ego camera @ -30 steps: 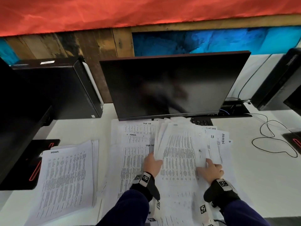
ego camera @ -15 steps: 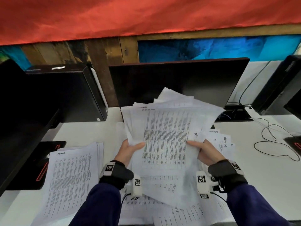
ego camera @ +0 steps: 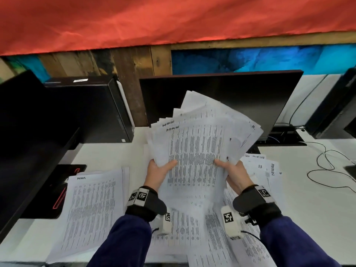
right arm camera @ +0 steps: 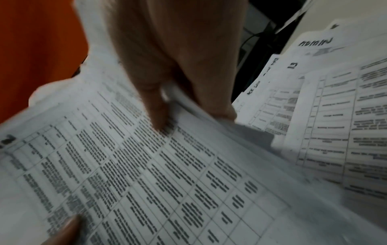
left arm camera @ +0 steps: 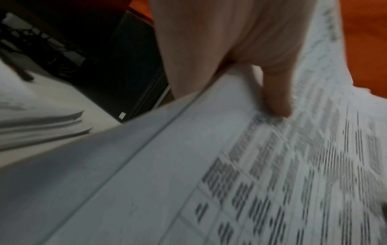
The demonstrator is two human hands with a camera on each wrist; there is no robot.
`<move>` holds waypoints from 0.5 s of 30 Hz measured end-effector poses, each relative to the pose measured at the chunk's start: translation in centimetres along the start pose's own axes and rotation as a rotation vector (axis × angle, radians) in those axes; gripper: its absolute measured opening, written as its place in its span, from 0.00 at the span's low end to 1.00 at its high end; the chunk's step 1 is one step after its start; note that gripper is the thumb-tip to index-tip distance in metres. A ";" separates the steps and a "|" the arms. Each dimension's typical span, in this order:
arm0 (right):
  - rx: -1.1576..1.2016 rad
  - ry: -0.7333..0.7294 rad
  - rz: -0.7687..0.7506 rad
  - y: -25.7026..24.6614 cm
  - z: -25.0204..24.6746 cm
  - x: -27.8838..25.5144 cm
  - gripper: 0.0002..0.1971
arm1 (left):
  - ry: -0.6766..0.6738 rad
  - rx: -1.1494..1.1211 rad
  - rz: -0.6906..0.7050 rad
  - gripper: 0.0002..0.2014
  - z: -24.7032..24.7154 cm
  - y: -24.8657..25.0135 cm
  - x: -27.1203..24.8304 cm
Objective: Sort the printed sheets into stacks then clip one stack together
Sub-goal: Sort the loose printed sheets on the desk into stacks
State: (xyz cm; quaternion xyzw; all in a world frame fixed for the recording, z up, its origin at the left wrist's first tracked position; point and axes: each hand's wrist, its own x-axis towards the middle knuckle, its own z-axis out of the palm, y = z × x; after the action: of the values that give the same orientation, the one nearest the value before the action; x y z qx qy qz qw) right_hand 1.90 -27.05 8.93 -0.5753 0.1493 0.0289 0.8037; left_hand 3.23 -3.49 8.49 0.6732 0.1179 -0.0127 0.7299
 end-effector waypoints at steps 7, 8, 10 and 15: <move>-0.061 -0.097 -0.187 -2.7 2.4 -1.0 0.22 | 0.012 -0.155 0.136 0.17 0.0 1.8 -0.9; -0.086 -0.107 -0.190 -2.7 2.2 -1.1 0.23 | -0.001 -0.158 0.115 0.17 -0.3 1.4 -0.8; -0.113 -0.099 -0.173 -2.3 1.6 -0.9 0.23 | -0.017 -0.160 0.080 0.21 -1.0 0.8 -1.0; -0.111 -0.080 -0.105 -1.2 2.3 -0.1 0.34 | 0.014 -0.152 0.062 0.18 -1.1 0.8 -1.5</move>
State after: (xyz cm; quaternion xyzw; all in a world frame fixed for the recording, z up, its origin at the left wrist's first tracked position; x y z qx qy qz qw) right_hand 2.55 -25.28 10.73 -0.6243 0.0849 0.0181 0.7764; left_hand 1.73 -2.51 9.52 0.6192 0.1028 0.0235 0.7782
